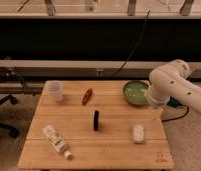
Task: Knock the eraser over
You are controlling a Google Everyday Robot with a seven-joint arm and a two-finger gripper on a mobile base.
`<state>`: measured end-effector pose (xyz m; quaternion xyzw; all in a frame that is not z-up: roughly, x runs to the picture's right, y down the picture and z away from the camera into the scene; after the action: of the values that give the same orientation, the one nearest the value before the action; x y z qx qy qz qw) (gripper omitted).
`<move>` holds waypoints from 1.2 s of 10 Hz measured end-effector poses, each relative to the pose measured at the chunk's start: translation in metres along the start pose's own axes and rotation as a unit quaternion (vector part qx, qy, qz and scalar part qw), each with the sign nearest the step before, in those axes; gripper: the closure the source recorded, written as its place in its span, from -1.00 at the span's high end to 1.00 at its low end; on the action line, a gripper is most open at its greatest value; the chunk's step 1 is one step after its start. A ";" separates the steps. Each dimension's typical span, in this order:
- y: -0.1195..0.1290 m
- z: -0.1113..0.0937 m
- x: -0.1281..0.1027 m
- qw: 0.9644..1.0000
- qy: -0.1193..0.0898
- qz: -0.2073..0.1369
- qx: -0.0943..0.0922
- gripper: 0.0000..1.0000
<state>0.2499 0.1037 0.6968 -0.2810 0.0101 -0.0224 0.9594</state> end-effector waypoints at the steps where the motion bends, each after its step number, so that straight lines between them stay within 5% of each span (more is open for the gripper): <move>1: 0.000 0.001 -0.001 1.000 0.001 -0.003 0.000 0.60; 12: -0.011 0.009 -0.041 0.999 0.002 -0.041 0.000 0.60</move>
<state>0.2089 0.1014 0.7106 -0.2810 0.0009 -0.0624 0.9577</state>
